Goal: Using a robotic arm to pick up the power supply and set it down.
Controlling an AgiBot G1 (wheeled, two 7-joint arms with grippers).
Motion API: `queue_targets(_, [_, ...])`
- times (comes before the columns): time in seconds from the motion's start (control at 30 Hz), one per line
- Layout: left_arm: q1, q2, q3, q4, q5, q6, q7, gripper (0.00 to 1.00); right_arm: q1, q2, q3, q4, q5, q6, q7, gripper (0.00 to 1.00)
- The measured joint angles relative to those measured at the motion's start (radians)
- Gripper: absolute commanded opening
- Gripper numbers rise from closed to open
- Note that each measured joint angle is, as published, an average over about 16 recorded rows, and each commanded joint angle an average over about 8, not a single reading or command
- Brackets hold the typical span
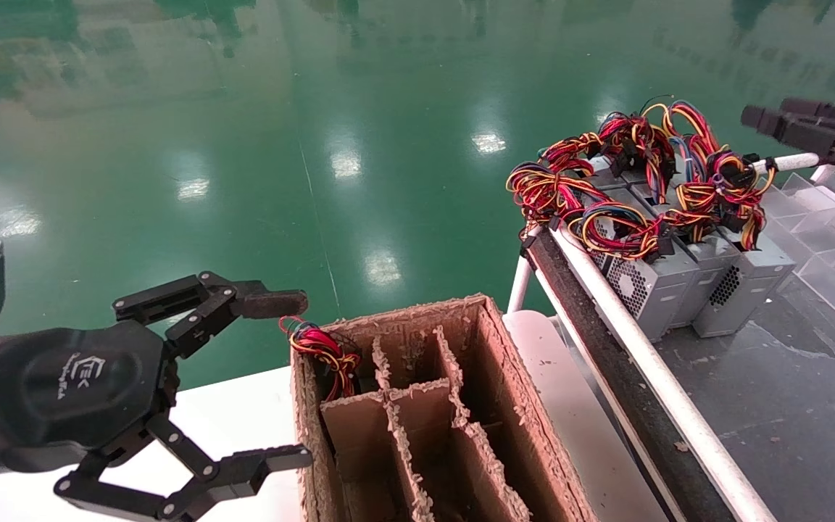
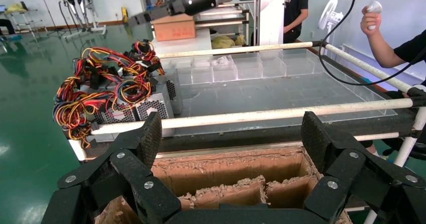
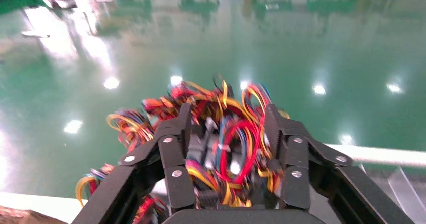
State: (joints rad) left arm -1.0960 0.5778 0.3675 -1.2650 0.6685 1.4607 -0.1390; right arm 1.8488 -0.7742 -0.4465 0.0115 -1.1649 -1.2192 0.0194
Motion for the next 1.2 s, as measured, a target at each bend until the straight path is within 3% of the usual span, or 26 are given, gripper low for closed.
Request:
queue_targets(0.5, [0.000,0.000,0.000,0.000,0.000,0.000,0.000,1.00,-0.038,0.059,0.077,0.077,0.124,-0.197,0.021,1.00])
queue_targets(1.2, [0.000,0.000,0.000,0.001,0.000,0.000,0.000,1.00,-0.297,0.098,0.112,0.500,0.237,-0.233,0.073,1.00])
